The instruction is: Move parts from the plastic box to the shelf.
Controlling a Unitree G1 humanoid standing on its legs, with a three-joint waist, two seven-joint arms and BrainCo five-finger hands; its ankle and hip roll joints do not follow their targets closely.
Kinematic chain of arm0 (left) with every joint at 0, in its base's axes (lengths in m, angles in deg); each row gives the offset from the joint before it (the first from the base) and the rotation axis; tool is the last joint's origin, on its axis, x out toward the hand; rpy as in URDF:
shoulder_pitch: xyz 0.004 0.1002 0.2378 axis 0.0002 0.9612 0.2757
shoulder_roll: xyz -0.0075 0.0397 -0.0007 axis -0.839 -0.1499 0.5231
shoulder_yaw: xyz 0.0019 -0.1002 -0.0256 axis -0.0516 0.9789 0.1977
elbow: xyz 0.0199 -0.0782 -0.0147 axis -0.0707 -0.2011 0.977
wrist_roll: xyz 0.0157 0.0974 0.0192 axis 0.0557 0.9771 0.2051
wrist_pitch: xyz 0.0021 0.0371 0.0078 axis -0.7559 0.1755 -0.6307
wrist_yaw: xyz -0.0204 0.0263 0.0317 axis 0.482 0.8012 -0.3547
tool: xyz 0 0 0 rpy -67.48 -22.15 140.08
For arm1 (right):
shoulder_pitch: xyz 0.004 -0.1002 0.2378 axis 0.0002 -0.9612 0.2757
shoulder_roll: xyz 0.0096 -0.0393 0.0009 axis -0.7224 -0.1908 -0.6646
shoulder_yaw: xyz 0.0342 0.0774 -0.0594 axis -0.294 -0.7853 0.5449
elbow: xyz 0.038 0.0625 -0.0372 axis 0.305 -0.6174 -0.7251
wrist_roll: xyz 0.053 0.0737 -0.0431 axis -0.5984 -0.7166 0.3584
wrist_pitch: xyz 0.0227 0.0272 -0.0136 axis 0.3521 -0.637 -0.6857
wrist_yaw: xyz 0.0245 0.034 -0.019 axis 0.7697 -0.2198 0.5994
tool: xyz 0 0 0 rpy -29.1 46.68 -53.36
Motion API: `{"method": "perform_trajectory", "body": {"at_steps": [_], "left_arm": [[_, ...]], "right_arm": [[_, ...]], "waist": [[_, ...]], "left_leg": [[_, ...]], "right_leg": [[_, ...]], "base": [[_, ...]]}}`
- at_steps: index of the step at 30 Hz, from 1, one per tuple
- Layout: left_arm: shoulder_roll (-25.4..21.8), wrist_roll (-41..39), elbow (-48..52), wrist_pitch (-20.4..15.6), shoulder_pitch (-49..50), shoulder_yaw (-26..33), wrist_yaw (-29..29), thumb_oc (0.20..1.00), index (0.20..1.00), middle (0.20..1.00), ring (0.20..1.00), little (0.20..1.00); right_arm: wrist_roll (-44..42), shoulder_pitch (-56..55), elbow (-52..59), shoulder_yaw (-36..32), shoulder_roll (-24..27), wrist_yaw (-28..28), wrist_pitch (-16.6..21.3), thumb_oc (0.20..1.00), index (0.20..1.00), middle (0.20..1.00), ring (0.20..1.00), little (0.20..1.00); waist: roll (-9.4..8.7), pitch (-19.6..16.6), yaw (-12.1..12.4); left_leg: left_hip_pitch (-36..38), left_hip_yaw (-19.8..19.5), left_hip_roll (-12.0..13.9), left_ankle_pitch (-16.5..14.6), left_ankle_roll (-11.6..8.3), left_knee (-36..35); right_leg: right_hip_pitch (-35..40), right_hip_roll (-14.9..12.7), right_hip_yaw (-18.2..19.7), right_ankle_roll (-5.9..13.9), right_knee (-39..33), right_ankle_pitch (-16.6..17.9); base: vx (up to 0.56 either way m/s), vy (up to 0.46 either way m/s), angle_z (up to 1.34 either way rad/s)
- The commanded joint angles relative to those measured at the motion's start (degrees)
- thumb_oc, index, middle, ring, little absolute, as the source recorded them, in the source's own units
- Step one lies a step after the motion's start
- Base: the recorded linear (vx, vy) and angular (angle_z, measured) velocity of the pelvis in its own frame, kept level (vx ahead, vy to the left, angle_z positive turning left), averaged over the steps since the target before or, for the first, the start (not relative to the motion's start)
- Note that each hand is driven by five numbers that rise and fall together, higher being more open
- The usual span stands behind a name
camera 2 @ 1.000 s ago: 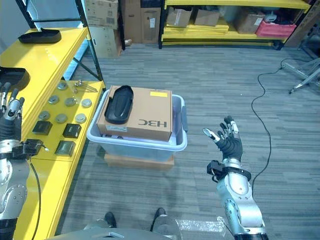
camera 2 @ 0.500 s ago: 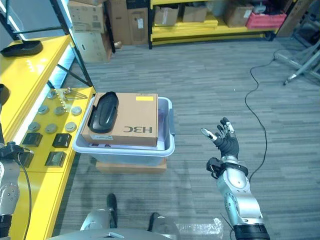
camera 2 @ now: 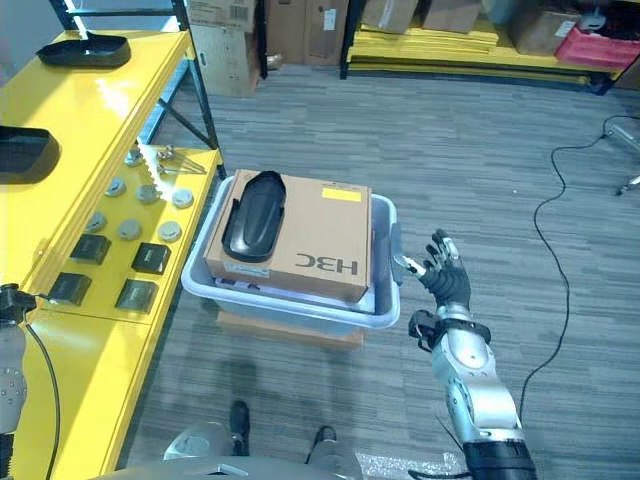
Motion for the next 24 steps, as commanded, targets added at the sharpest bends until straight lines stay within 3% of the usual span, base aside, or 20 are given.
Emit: {"method": "perform_trajectory", "body": {"at_steps": [1, 4, 5, 6, 11, 16, 24], "left_arm": [[-3.8, -1.6, 4.6, -2.2, 0.1, -1.8, 4.4, 1.0, 1.0, 1.0, 1.0, 1.0], [-4.6, -3.1, 4.8, -4.1, -1.6, -4.4, 6.1, 1.0, 1.0, 1.0, 1.0, 1.0], [-4.8, -3.1, 4.7, -4.4, -2.1, -4.6, 6.4, 1.0, 1.0, 1.0, 1.0, 1.0], [-6.6, -2.3, 4.2, -6.7, -5.3, -6.8, 5.6, 1.0, 1.0, 1.0, 1.0, 1.0], [-8.2, -5.2, 2.1, -9.4, -6.1, -7.5, 7.8, 1.0, 1.0, 1.0, 1.0, 1.0], [-9.0, -7.9, 2.3, -12.2, -4.5, -7.3, 10.4, 1.0, 1.0, 1.0, 1.0, 1.0], [-9.2, -9.4, 3.1, -14.1, -3.3, -7.2, 12.8, 1.0, 1.0, 1.0, 1.0, 1.0]], "right_arm": [[6.5, 7.5, -2.6, 1.2, 3.4, -6.9, 4.3, 1.0, 1.0, 1.0, 1.0, 1.0], [8.6, 15.7, -9.4, 2.5, 4.9, -13.5, 5.1, 1.0, 1.0, 1.0, 1.0, 1.0], [8.9, 17.1, -10.6, 2.7, 5.1, -14.3, 5.3, 1.0, 1.0, 1.0, 1.0, 1.0], [10.4, 25.7, -18.8, 3.3, 7.6, -20.2, 6.1, 1.0, 1.0, 1.0, 1.0, 1.0], [11.7, 31.9, -28.3, 5.5, 9.3, -25.7, 7.0, 1.0, 1.0, 1.0, 1.0, 1.0], [9.2, 35.5, -37.9, 6.6, 11.2, -27.3, 8.8, 1.0, 1.0, 1.0, 1.0, 1.0], [7.3, 37.7, -42.5, 7.9, 10.4, -28.3, 9.5, 1.0, 1.0, 1.0, 1.0, 1.0]], "waist": [[0.21, -2.0, 2.6], [0.81, -0.1, 5.5], [0.99, 0.5, 5.7], [1.63, 3.6, 8.0], [2.91, 6.2, 10.3], [3.93, 7.4, 13.2], [4.63, 8.0, 15.6]], "left_leg": [[-8.1, -2.3, 2.7, -1.7, -2.59, 7.1], [-13.1, -5.0, 2.6, -2.7, -3.22, 10.0], [-14.4, -4.6, 2.6, -1.8, -2.75, 10.5], [-19.2, -7.4, 2.0, -2.4, -3.41, 12.7], [-22.8, -9.5, 0.6, -1.9, -3.12, 14.6], [-24.9, -11.3, -1.6, -1.4, -2.81, 14.4], [-25.6, -13.0, -3.7, -1.4, -2.27, 14.4]], "right_leg": [[-1.5, -1.7, -4.8, 1.81, 0.6, 0.1], [-3.3, -2.0, -5.7, 1.8, 1.8, -1.1], [-4.1, -2.1, -6.7, 1.38, 1.9, -0.5], [-6.3, -2.3, -7.3, 1.39, 3.0, -1.3], [-7.5, -2.7, -9.0, 0.86, 4.5, -1.8], [-8.2, -3.5, -10.6, 0.75, 4.5, -2.0], [-8.4, -4.6, -11.8, 1.05, 4.6, -2.2]], "base": [[0.04, 0.1, 0.19], [-0.11, 0.033, 0.27], [-0.29, -0.006, 0.44], [-0.29, -0.004, 0.41], [-0.08, 0.023, 0.35], [-0.01, 0.077, 0.3], [0.02, 0.052, 0.12]]}}
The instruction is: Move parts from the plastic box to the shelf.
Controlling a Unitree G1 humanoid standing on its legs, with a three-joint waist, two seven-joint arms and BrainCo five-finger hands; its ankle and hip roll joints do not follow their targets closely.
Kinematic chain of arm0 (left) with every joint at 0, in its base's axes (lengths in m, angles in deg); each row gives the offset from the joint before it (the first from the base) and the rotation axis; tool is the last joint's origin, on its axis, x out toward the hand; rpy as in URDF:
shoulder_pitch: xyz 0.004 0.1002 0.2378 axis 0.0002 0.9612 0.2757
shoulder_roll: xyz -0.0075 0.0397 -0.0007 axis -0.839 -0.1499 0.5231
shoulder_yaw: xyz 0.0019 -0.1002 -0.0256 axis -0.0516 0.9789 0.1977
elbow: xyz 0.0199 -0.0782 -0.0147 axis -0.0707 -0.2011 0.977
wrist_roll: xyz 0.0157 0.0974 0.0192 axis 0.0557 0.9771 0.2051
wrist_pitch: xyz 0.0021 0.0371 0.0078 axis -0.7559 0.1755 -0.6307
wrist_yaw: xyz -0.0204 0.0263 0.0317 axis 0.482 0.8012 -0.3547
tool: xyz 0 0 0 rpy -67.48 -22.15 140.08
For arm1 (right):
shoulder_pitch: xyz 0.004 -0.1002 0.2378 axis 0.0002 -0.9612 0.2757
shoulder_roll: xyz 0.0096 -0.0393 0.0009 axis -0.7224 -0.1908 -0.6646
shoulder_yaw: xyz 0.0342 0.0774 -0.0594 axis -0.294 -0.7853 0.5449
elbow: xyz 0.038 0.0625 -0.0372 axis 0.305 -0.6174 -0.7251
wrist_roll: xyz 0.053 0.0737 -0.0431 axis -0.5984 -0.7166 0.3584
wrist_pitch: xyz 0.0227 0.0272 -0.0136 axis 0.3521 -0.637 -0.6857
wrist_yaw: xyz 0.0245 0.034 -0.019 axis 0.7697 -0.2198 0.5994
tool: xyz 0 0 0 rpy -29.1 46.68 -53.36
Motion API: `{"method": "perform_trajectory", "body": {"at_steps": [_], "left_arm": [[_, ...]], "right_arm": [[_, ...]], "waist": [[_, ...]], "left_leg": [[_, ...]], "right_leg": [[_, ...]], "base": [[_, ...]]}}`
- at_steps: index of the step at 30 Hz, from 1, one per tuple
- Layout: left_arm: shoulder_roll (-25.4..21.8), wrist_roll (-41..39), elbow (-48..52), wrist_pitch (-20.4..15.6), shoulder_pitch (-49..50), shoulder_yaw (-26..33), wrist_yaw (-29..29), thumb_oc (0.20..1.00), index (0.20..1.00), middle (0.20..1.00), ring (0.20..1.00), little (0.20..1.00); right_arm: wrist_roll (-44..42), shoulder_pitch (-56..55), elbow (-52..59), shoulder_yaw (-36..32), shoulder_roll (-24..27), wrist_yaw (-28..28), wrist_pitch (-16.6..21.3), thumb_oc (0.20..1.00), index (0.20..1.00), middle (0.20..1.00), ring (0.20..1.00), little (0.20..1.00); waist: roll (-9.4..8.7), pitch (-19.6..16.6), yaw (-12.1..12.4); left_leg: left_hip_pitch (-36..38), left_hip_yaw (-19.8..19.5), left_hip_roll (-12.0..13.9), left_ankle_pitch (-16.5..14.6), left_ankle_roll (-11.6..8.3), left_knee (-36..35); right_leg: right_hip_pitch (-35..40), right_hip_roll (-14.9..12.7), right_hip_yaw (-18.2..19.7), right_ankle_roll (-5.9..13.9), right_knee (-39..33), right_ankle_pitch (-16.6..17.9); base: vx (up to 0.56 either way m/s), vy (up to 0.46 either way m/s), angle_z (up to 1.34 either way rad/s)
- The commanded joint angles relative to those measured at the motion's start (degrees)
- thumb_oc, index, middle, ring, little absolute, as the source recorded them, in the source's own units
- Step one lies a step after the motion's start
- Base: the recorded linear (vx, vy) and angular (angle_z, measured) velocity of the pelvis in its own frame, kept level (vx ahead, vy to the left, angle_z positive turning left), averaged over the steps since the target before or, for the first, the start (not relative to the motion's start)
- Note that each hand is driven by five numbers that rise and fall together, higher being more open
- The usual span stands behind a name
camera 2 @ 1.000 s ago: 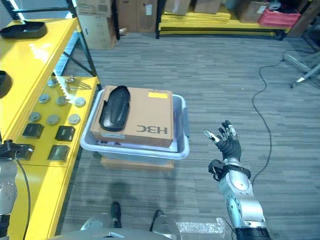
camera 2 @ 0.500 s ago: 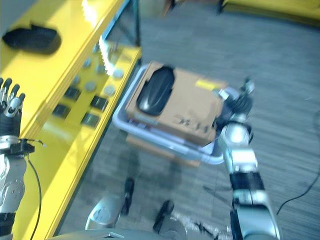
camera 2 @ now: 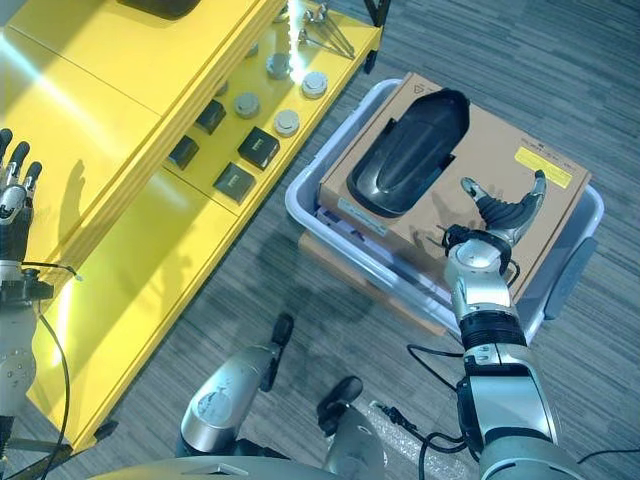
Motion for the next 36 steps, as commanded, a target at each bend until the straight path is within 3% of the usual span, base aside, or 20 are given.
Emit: {"method": "perform_trajectory", "body": {"at_steps": [1, 6, 9, 33, 36], "left_arm": [[-2.2, -1.6, 4.3, -5.3, 0.8, 2.0, 1.1, 1.0, 1.0, 1.0, 1.0, 1.0], [-2.5, -2.4, 4.1, -5.5, 0.8, 1.8, 1.5, 1.0, 1.0, 1.0, 1.0, 1.0], [-2.7, -3.0, 3.9, -6.0, 1.2, 1.8, 2.0, 1.0, 1.0, 1.0, 1.0, 1.0], [-3.1, -5.7, 2.4, -8.9, 4.0, 2.3, 3.9, 1.0, 1.0, 1.0, 1.0, 1.0], [-3.4, -6.1, 2.1, -9.1, 4.2, 2.5, 4.2, 1.0, 1.0, 1.0, 1.0, 1.0]], "right_arm": [[-0.4, 2.4, 0.9, 3.6, 3.6, -2.2, 3.2, 1.0, 1.0, 1.0, 1.0, 1.0], [-0.7, 4.6, -1.4, 4.8, 2.9, -2.8, 2.7, 1.0, 1.0, 1.0, 1.0, 1.0], [0.1, 5.8, -2.0, 6.0, 2.5, -3.5, 0.4, 1.0, 1.0, 1.0, 1.0, 1.0], [-2.8, 8.3, -14.0, 8.0, 3.9, -4.6, 0.8, 1.0, 1.0, 1.0, 1.0, 1.0], [-1.9, 9.1, -15.6, 8.8, 4.6, -5.1, -1.6, 1.0, 1.0, 1.0, 1.0, 1.0]], "waist": [[0.24, -2.7, -0.1], [0.81, -2.2, 0.8], [1.04, -1.8, 1.4], [2.54, 0.6, 3.4], [2.7, 0.9, 3.6]], "left_leg": [[-7.7, -2.0, -0.5, -2.0, -3.13, 4.4], [-8.2, -2.7, -1.5, -2.2, -2.7, 4.6], [-8.1, -3.2, -2.1, -2.2, -2.4, 4.5], [-9.7, -3.1, -4.0, -2.2, -0.91, 4.4], [-10.0, -3.0, -4.3, -2.1, -0.72, 4.5]], "right_leg": [[3.0, -0.1, -1.8, 1.11, -5.2, 1.3], [2.2, -0.8, -1.9, 1.3, -4.4, 1.2], [1.9, -1.1, -1.8, 1.37, -4.0, 1.1], [-2.3, -3.6, -1.9, 2.29, -0.5, 0.8], [-3.0, -4.0, -1.7, 2.5, 0.3, 0.7]], "base": [[0.02, 0.051, 0.09], [0.0, 0.054, 0.1], [0.02, 0.035, 0.04], [0.0, 0.033, 0.04], [0.0, 0.039, 0.08]]}}
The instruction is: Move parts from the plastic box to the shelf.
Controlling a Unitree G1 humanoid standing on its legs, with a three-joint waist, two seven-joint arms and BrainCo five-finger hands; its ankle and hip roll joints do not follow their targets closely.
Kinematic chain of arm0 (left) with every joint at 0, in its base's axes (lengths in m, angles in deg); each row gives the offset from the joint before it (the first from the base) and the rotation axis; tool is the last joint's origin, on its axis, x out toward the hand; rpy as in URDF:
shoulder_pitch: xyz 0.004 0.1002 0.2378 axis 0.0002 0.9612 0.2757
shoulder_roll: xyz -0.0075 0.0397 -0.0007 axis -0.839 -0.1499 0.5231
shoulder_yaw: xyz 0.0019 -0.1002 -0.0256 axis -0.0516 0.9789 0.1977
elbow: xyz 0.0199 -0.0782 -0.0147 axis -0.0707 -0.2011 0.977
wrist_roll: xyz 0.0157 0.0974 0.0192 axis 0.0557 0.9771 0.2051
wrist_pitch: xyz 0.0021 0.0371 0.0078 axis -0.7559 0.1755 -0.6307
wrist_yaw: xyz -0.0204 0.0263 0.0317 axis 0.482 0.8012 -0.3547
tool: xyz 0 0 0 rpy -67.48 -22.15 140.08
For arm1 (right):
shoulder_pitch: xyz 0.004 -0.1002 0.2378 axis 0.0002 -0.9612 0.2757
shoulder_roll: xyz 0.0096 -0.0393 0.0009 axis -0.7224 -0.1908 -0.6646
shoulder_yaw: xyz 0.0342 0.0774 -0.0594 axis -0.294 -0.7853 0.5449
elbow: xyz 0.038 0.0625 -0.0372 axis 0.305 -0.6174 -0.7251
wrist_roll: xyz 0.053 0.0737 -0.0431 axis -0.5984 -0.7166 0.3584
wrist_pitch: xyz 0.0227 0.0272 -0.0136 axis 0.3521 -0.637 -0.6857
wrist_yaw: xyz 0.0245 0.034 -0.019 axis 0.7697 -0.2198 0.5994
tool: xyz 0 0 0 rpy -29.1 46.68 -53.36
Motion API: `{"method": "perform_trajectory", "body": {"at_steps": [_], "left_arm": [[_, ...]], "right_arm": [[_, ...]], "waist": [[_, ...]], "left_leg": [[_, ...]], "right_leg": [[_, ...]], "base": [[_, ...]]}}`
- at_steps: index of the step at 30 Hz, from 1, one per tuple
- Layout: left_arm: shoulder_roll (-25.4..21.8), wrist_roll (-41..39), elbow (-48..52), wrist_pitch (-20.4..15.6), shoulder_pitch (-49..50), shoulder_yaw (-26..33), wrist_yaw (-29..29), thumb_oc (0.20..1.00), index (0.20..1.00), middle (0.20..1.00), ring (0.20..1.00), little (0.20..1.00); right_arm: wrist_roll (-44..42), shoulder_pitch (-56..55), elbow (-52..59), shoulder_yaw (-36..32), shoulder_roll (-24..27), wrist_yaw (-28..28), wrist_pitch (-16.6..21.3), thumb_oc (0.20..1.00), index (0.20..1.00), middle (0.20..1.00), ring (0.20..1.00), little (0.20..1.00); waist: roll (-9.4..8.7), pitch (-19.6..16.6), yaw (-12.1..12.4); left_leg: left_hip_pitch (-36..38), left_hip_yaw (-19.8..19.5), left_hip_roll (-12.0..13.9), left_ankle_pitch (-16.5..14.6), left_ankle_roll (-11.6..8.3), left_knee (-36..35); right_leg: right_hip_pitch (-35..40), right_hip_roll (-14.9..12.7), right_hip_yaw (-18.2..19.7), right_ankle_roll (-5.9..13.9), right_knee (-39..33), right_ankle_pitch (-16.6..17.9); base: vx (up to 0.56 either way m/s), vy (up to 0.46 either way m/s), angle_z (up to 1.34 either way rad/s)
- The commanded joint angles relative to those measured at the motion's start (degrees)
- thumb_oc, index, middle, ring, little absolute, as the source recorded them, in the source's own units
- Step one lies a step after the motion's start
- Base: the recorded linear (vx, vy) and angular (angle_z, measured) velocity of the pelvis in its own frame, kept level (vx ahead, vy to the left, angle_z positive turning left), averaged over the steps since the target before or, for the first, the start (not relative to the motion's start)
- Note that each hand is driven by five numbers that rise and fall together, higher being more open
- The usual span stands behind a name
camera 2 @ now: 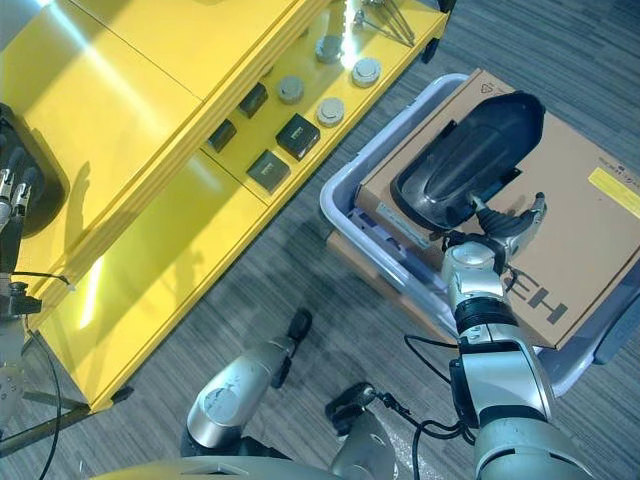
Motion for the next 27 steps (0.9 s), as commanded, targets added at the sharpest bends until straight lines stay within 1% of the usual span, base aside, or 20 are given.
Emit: {"method": "perform_trajectory", "body": {"at_steps": [1, 3, 4, 5, 6, 8, 9, 12, 15, 16, 17, 27], "left_arm": [[-1.3, -1.7, 2.1, -5.1, -0.4, 2.0, 0.4, 1.0, 1.0, 1.0, 1.0, 1.0], [-1.5, -1.9, 1.9, -5.3, -0.2, 2.2, 0.4, 1.0, 1.0, 1.0, 1.0, 1.0], [-1.8, -2.4, 1.9, -5.5, 0.1, 2.3, 0.5, 1.0, 1.0, 1.0, 1.0, 1.0], [-1.9, -2.6, 1.9, -5.5, 0.1, 2.3, 0.5, 1.0, 1.0, 1.0, 1.0, 1.0], [-2.0, -2.8, 2.0, -5.3, 0.1, 2.5, 0.6, 1.0, 1.0, 1.0, 1.0, 1.0], [-1.9, -2.8, 2.1, -5.1, 0.1, 2.6, 0.7, 1.0, 1.0, 1.0, 1.0, 1.0], [-2.1, -2.7, 1.9, -5.2, 0.1, 2.5, 0.7, 1.0, 1.0, 1.0, 1.0, 1.0], [-2.3, -3.4, 1.9, -5.4, 0.2, 2.6, 1.0, 1.0, 1.0, 1.0, 1.0, 1.0], [-2.6, -3.5, 1.9, -5.3, -0.1, 2.7, 1.5, 1.0, 1.0, 1.0, 1.0, 1.0], [-2.7, -3.5, 1.9, -5.3, -0.1, 2.6, 1.4, 1.0, 1.0, 1.0, 1.0, 1.0], [-2.7, -3.4, 1.9, -5.4, -0.1, 2.6, 1.2, 1.0, 1.0, 1.0, 1.0, 1.0], [-2.9, -3.9, 2.2, -5.6, -0.3, 2.8, 1.8, 1.0, 1.0, 1.0, 1.0, 1.0]], "right_arm": [[0.6, 1.8, 0.0, 4.6, 4.3, -1.4, -0.9, 1.0, 1.0, 1.0, 1.0, 1.0], [1.1, 1.9, -0.4, 5.0, 4.9, -1.5, -2.4, 1.0, 1.0, 1.0, 1.0, 1.0], [1.4, 2.1, -0.8, 5.4, 5.4, -1.6, -4.1, 1.0, 1.0, 1.0, 1.0, 1.0], [1.7, 2.2, -1.0, 5.6, 5.5, -1.6, -5.0, 1.0, 1.0, 1.0, 1.0, 1.0], [2.0, 2.5, -2.1, 6.3, 5.9, -0.8, -7.2, 1.0, 1.0, 1.0, 1.0, 1.0], [1.8, 2.8, -2.9, 6.8, 6.2, -0.5, -7.9, 1.0, 1.0, 1.0, 1.0, 1.0], [1.7, 3.5, -5.4, 8.1, 6.9, 0.6, -8.9, 1.0, 1.0, 1.0, 1.0, 1.0], [0.4, 4.1, -6.8, 8.8, 7.4, 1.3, -9.1, 1.0, 1.0, 1.0, 1.0, 1.0], [-1.8, 5.1, -8.4, 8.7, 7.7, 2.1, -8.2, 1.0, 1.0, 1.0, 1.0, 1.0], [-1.6, 5.2, -8.4, 8.7, 7.7, 2.2, -8.1, 0.57, 0.57, 0.57, 0.57, 0.57], [-1.4, 5.4, -8.2, 8.8, 7.7, 2.1, -8.2, 0.2, 0.2, 0.2, 0.2, 0.2], [-2.3, 5.7, -6.0, 9.3, 7.6, 1.7, -7.9, 0.2, 0.2, 0.2, 0.2, 0.2]], "waist": [[1.28, 0.7, -0.1], [1.28, 0.8, -0.1], [1.28, 0.9, -0.1], [1.27, 1.0, -0.1], [1.21, 1.1, 0.1], [1.19, 1.2, 0.2], [1.16, 1.4, 0.4], [1.09, 1.6, 0.6], [0.82, 2.1, 0.9], [0.77, 2.1, 0.9], [0.73, 2.2, 0.9], [0.36, 2.7, 0.7]], "left_leg": [[-7.0, 0.4, -1.3, -2.8, -1.07, 4.8], [-7.0, 0.6, -1.3, -2.8, -1.03, 4.8], [-7.1, 0.6, -1.3, -2.8, -0.97, 4.9], [-7.2, 0.6, -1.3, -2.8, -0.95, 5.0], [-7.4, 0.7, -1.4, -2.8, -0.97, 5.2], [-7.5, 0.7, -1.4, -2.8, -0.95, 5.2], [-7.6, 0.7, -1.4, -2.7, -0.94, 5.2], [-7.8, 0.7, -1.4, -2.7, -0.84, 5.2], [-8.2, 0.7, -1.5, -2.8, -0.7, 5.7], [-8.4, 0.7, -1.5, -2.8, -0.7, 5.9], [-8.4, 0.7, -1.6, -2.8, -0.69, 6.0], [-8.8, 1.0, -1.5, -3.2, -0.77, 6.8]], "right_leg": [[0.8, -0.2, 0.9, 1.16, -6.6, 4.8], [0.6, -0.3, 1.0, 1.21, -6.4, 4.8], [0.5, -0.4, 1.0, 1.25, -6.1, 4.7], [0.4, -0.4, 1.1, 1.29, -6.0, 4.7], [0.3, -0.5, 1.2, 1.37, -5.8, 4.7], [0.2, -0.5, 1.2, 1.37, -5.7, 4.6], [0.1, -0.5, 1.1, 1.43, -5.6, 4.7], [0.0, -0.6, 1.0, 1.54, -5.5, 4.7], [-0.6, -0.7, 1.0, 1.67, -4.8, 4.6], [-0.9, -0.8, 1.0, 1.69, -4.5, 4.6], [-1.0, -0.8, 1.1, 1.68, -4.4, 4.6], [-1.1, -0.7, 1.3, 1.68, -4.2, 4.6]], "base": [[0.01, 0.032, 0.1], [0.0, 0.023, 0.07], [0.0, 0.019, 0.04], [0.0, 0.0, 0.0], [0.0, 0.0, 0.0], [0.0, 0.0, 0.0], [0.01, 0.013, 0.04], [0.0, -0.001, 0.05], [0.0, -0.01, 0.03], [0.01, -0.006, 0.04], [0.0, 0.0, 0.03], [0.0, -0.003, 0.03]]}}
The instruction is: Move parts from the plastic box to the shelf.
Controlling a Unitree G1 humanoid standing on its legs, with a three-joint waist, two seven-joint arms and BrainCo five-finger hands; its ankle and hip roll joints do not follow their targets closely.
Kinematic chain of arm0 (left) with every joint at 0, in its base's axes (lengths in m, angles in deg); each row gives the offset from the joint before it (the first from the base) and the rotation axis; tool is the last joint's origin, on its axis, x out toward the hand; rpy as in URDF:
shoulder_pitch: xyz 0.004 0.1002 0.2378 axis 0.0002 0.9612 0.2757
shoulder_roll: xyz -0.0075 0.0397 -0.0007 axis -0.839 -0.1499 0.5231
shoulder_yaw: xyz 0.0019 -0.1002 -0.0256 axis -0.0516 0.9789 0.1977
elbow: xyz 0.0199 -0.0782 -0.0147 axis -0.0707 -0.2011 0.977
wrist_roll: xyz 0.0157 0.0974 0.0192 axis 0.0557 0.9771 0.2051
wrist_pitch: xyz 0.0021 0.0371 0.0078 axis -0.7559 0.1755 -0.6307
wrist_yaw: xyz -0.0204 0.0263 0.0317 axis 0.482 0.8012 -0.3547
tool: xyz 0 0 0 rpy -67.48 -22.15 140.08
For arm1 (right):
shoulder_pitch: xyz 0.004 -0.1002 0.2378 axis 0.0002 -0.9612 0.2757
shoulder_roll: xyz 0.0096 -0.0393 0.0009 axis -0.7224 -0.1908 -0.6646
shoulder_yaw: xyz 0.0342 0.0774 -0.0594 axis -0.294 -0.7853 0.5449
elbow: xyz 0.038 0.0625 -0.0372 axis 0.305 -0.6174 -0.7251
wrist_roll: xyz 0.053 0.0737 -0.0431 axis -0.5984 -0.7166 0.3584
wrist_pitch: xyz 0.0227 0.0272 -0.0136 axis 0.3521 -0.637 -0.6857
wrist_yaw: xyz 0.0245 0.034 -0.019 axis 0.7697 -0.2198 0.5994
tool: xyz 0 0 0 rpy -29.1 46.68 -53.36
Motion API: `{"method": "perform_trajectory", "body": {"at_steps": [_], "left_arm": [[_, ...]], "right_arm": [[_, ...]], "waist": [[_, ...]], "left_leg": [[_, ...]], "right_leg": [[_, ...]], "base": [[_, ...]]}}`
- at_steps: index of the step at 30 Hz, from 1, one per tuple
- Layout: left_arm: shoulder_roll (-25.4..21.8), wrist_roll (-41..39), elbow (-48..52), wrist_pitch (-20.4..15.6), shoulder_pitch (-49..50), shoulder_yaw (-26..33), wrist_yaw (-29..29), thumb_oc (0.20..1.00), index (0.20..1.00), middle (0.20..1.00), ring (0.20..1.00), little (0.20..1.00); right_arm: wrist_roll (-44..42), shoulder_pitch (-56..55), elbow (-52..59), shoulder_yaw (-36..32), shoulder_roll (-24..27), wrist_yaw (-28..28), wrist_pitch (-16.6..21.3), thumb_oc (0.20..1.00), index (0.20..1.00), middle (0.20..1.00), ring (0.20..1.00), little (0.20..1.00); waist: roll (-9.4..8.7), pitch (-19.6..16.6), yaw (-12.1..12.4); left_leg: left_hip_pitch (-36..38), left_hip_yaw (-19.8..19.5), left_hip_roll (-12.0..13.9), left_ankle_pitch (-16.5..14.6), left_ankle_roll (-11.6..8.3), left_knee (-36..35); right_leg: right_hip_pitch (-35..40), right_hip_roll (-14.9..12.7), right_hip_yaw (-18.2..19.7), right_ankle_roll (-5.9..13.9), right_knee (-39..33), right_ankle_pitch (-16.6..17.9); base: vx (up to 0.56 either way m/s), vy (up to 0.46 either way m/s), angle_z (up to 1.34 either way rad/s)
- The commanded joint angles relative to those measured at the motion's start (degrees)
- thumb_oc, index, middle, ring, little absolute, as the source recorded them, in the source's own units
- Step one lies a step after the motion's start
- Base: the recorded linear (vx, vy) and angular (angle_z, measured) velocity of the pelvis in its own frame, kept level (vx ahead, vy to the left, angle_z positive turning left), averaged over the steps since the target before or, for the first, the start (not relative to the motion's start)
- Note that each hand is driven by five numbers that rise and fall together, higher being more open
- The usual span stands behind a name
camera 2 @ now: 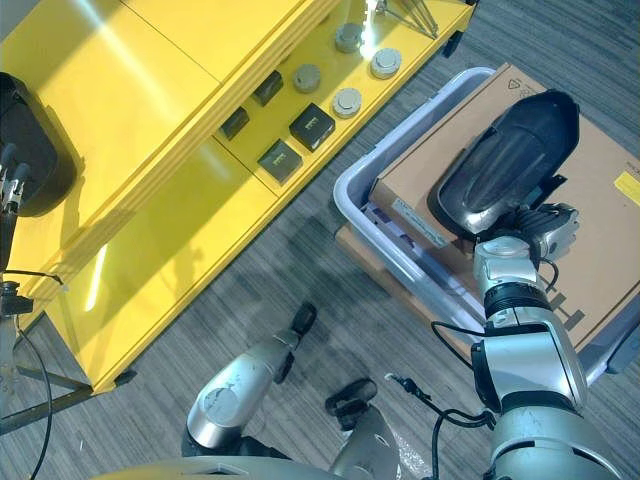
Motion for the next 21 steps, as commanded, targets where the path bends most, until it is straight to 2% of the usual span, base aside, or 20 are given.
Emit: {"method": "perform_trajectory", "body": {"at_steps": [1, 6, 14, 17, 21], "left_arm": [[-0.7, -1.7, 2.3, -4.6, -0.7, 2.8, 1.3, 1.0, 1.0, 1.0, 1.0, 1.0], [-0.8, -2.4, 2.4, -4.5, -0.5, 3.3, 2.5, 1.0, 1.0, 1.0, 1.0, 1.0], [-0.6, -4.2, 3.6, -4.1, 0.3, 3.3, 5.9, 1.0, 1.0, 1.0, 1.0, 1.0], [-0.3, -5.0, 4.6, -2.4, 1.1, 3.2, 9.3, 1.0, 1.0, 1.0, 1.0, 1.0], [0.3, -4.7, 6.6, 2.2, 1.3, 1.9, 13.2, 1.0, 1.0, 1.0, 1.0, 1.0]], "right_arm": [[-2.2, 0.2, 2.2, 4.1, 1.0, -0.3, 0.9, 0.2, 0.2, 0.2, 0.2, 0.2], [-2.4, -0.8, 3.3, 3.4, 0.9, -0.4, 1.4, 0.2, 0.2, 0.2, 0.2, 0.2], [-4.0, -3.7, 7.7, 0.8, 0.6, -1.1, 7.0, 0.2, 0.2, 0.2, 0.2, 0.2], [-2.4, -6.1, 13.0, -1.7, 0.2, -1.6, 9.2, 0.2, 0.2, 0.2, 0.2, 0.2], [0.6, -10.2, 21.7, -4.6, -1.0, -2.8, 10.8, 0.2, 0.2, 0.2, 0.2, 0.2]], "waist": [[0.36, 2.6, 0.2], [-0.04, 2.3, 0.0], [-0.7, 1.3, -0.7], [-1.38, 0.0, -1.3], [-2.39, -2.0, -2.7]], "left_leg": [[-6.7, 2.9, -1.1, -4.7, -1.0, 6.8], [-6.2, 3.0, -0.9, -5.0, -1.07, 6.8], [-4.4, 3.2, -0.1, -5.4, -1.21, 6.1], [-2.7, 3.1, 0.3, -5.5, -1.32, 5.2], [0.1, 3.7, 1.2, -5.5, -1.57, 3.5]], "right_leg": [[1.0, 0.0, 2.7, 2.12, -7.4, 5.9], [1.4, 0.2, 2.8, 2.15, -7.7, 6.0], [3.2, 0.7, 2.5, 2.09, -8.8, 6.2], [4.5, 1.2, 2.5, 2.12, -9.7, 6.3], [6.6, 2.2, 2.8, 2.39, -11.7, 6.9]], "base": [[0.0, 0.0, 0.0], [0.0, -0.04, 0.0], [-0.01, -0.057, -0.01], [0.0, -0.07, -0.07], [0.0, -0.086, -0.11]]}}
